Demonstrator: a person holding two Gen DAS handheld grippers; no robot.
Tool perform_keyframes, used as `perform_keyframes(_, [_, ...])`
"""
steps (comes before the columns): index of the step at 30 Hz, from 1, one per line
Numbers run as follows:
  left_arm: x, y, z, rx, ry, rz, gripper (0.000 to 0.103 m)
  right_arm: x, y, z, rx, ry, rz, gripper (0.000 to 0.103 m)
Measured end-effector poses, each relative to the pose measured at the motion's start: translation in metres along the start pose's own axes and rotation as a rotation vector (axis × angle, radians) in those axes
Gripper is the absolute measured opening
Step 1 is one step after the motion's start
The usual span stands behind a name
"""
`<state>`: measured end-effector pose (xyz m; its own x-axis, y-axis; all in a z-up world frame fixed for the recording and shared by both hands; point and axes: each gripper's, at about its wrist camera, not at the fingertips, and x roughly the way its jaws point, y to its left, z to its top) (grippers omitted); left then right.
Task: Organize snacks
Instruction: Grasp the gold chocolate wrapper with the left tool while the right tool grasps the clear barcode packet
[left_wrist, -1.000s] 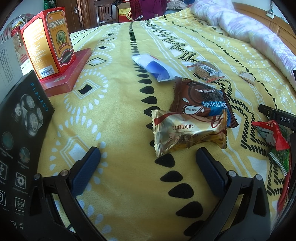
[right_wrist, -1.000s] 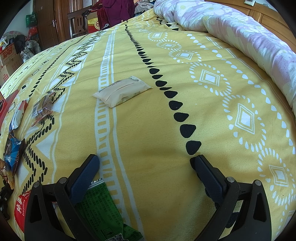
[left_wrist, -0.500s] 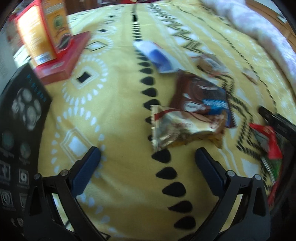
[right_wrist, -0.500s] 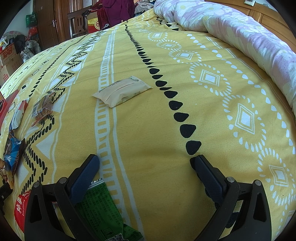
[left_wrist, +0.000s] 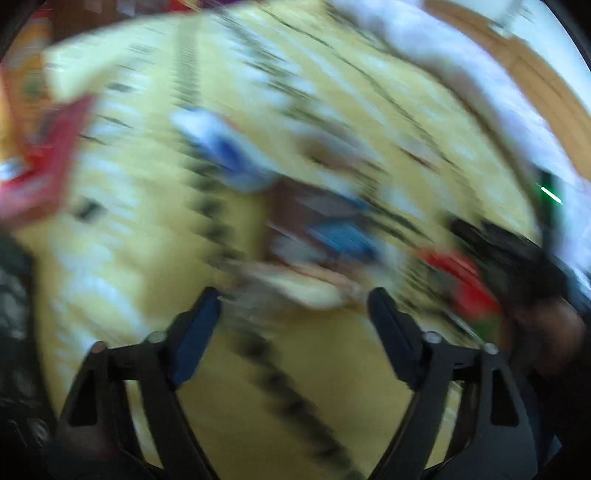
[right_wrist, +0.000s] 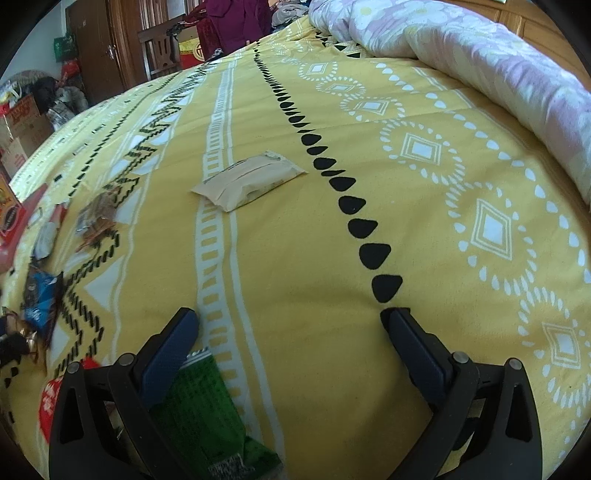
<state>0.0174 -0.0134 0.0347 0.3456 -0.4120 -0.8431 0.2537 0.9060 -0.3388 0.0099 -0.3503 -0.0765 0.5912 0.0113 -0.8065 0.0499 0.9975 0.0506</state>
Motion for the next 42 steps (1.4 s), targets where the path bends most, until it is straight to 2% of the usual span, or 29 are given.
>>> perform_keyframes(2, [-0.007, -0.016, -0.012, 0.062, 0.058, -0.094, 0.074, -0.002, -0.002, -0.001, -0.002, -0.011, 0.013, 0.103])
perform_keyframes(3, [-0.014, -0.026, -0.022, 0.095, 0.084, -0.119, 0.07, -0.001, -0.002, 0.0, -0.008, -0.006, 0.012, 0.103])
perform_keyframes(5, [-0.025, -0.03, -0.029, 0.1, 0.074, -0.127, 0.068, 0.0, 0.001, 0.002, -0.014, 0.024, 0.032, 0.103])
perform_keyframes(7, [-0.042, -0.028, -0.029, 0.087, 0.004, -0.092, 0.068, 0.002, 0.002, 0.003, -0.041, 0.102, 0.014, 0.103])
perform_keyframes(8, [-0.051, -0.029, -0.025, 0.108, -0.062, -0.037, 0.068, 0.001, 0.001, 0.004, -0.035, 0.125, 0.017, 0.103])
perform_keyframes(10, [-0.05, -0.029, -0.012, 0.148, -0.117, 0.02, 0.07, -0.003, 0.001, 0.006, -0.025, 0.138, 0.024, 0.103])
perform_keyframes(13, [-0.025, -0.028, 0.008, 0.176, -0.079, 0.015, 0.07, -0.021, 0.001, 0.011, 0.03, 0.124, 0.092, 0.103])
perform_keyframes(14, [-0.02, -0.028, 0.007, 0.185, -0.065, 0.012, 0.07, -0.034, 0.003, 0.013, 0.039, 0.082, 0.118, 0.103])
perform_keyframes(18, [0.021, -0.03, 0.006, 0.168, 0.011, 0.059, 0.068, -0.079, 0.006, 0.019, 0.038, 0.036, 0.173, 0.103])
perform_keyframes(20, [0.025, -0.028, 0.001, 0.152, 0.013, 0.076, 0.053, -0.097, 0.011, 0.011, 0.017, 0.031, 0.233, 0.103])
perform_keyframes(21, [0.023, -0.027, -0.003, 0.148, -0.001, 0.1, 0.037, -0.103, 0.014, 0.008, -0.007, 0.036, 0.26, 0.103])
perform_keyframes(22, [0.019, -0.027, -0.006, 0.141, -0.011, 0.099, 0.032, -0.107, 0.018, 0.003, -0.028, 0.039, 0.286, 0.103])
perform_keyframes(24, [0.008, -0.021, -0.011, 0.094, -0.03, 0.07, 0.028, -0.11, 0.03, -0.005, -0.089, 0.052, 0.335, 0.088])
perform_keyframes(25, [0.005, -0.018, -0.012, 0.075, -0.039, 0.064, 0.028, -0.111, 0.036, -0.007, -0.113, 0.046, 0.368, 0.084])
perform_keyframes(26, [-0.001, -0.015, -0.014, 0.056, -0.054, 0.061, 0.027, -0.109, 0.043, -0.005, -0.137, 0.049, 0.39, 0.072])
perform_keyframes(27, [-0.009, -0.011, -0.016, 0.035, -0.072, 0.059, 0.027, -0.105, 0.053, 0.0, -0.164, 0.049, 0.423, 0.069])
perform_keyframes(31, [-0.031, -0.001, -0.017, -0.02, -0.128, 0.099, 0.027, -0.075, 0.085, 0.028, -0.253, 0.05, 0.474, 0.069])
perform_keyframes(34, [-0.044, 0.012, -0.017, -0.071, -0.159, 0.13, 0.027, -0.027, 0.113, 0.054, -0.326, 0.098, 0.454, 0.069])
perform_keyframes(38, [-0.052, 0.024, -0.013, -0.112, -0.18, 0.154, 0.027, 0.016, 0.143, 0.078, -0.391, 0.129, 0.422, 0.069])
perform_keyframes(40, [-0.052, 0.024, -0.01, -0.109, -0.184, 0.159, 0.027, 0.03, 0.153, 0.081, -0.414, 0.151, 0.408, 0.07])
perform_keyframes(42, [-0.051, 0.023, -0.008, -0.103, -0.186, 0.166, 0.027, 0.048, 0.163, 0.08, -0.439, 0.194, 0.358, 0.07])
